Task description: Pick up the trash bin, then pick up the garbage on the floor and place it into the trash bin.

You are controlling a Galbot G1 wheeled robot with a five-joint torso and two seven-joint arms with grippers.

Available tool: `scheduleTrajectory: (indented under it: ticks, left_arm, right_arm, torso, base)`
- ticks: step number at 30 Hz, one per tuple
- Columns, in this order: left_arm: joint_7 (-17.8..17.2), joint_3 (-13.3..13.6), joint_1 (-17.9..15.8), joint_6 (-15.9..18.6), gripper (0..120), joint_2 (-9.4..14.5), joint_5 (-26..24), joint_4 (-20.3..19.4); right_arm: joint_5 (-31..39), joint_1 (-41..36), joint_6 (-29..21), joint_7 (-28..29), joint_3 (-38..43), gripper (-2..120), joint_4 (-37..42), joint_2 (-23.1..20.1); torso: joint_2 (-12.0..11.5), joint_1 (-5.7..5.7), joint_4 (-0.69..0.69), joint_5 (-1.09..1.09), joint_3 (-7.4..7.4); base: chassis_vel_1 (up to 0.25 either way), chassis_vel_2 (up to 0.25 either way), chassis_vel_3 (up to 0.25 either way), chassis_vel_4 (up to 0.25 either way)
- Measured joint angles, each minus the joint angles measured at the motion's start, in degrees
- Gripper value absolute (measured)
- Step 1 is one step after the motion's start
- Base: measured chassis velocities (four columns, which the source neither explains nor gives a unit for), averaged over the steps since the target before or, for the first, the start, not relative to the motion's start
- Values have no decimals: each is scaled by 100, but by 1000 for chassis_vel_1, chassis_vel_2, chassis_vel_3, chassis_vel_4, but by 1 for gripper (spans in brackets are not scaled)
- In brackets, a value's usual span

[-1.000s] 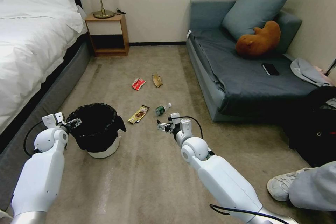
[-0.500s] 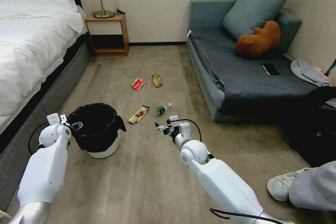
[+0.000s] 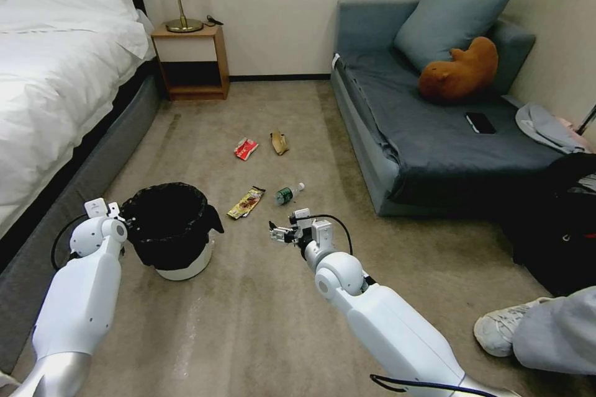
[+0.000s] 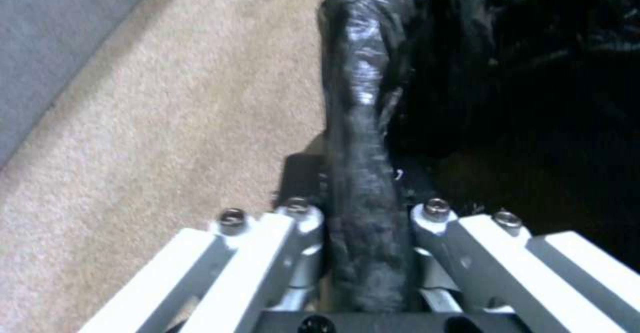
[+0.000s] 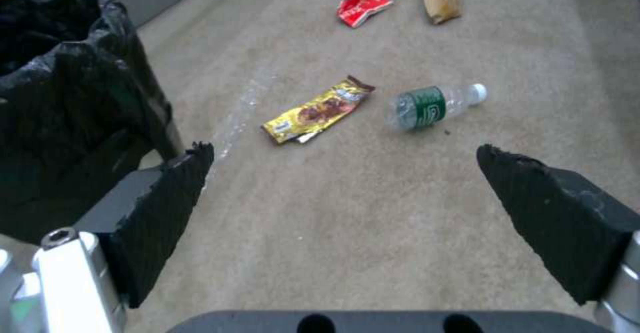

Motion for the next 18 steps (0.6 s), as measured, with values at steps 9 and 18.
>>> scheduleTrajectory:
  ticks: [9, 18]
  left_arm:
    - [336, -243, 325, -349, 5, 221, 360, -425]
    - [579, -392, 594, -513, 3, 396, 487, -1092]
  right_arm:
    - [-21, 428, 0, 44, 101, 100, -426, 228]
    - [-89, 641, 0, 66, 321, 100, -667, 324]
  torso:
    - [0, 0, 3, 0, 0]
    - [0, 0, 1, 1, 0]
  base:
    - [0, 0, 0, 0]
    - [0, 0, 0, 0]
